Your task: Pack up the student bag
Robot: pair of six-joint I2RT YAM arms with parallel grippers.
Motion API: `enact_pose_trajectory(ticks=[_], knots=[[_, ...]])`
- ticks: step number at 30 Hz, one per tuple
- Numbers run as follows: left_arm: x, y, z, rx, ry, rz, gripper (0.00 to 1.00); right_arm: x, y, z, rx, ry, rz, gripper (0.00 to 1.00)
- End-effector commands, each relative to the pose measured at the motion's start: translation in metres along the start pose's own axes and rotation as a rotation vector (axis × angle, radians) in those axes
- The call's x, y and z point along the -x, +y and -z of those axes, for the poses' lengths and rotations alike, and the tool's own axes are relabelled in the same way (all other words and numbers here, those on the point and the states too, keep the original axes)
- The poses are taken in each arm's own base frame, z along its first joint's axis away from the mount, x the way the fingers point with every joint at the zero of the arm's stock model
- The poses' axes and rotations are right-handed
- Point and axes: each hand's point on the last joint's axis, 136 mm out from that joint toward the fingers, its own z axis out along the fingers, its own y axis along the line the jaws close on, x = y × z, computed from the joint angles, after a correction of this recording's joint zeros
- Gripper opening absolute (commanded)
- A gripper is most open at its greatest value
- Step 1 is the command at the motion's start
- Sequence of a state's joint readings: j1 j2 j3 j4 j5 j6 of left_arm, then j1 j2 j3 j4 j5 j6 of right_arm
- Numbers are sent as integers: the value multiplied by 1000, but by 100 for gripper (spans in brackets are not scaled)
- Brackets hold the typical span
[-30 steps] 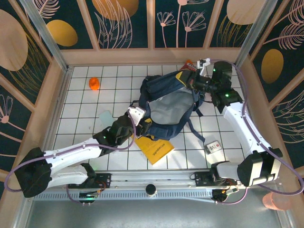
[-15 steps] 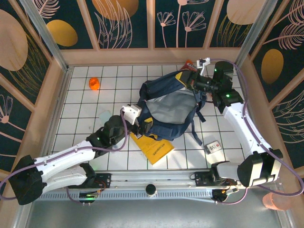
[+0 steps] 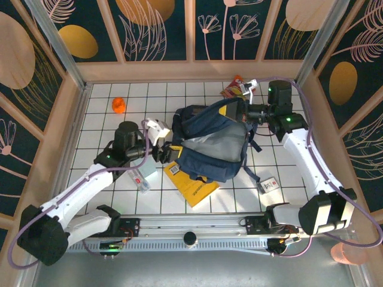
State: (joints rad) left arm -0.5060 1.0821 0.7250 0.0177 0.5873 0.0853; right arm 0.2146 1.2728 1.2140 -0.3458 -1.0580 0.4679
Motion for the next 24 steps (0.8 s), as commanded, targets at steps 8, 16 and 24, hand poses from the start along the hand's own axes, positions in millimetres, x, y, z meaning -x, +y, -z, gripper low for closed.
enact_pose_trajectory(ticks=[8, 16, 24], knots=[[-38, -19, -15, -245, 173, -322, 78, -12, 44, 12, 140, 99, 224, 0], [-32, -33, -27, -389, 115, -246, 67, -14, 32, 8, 125, 126, 204, 0], [-39, -43, -29, -442, 125, -137, 67, -10, 27, 6, 108, 115, 191, 0]])
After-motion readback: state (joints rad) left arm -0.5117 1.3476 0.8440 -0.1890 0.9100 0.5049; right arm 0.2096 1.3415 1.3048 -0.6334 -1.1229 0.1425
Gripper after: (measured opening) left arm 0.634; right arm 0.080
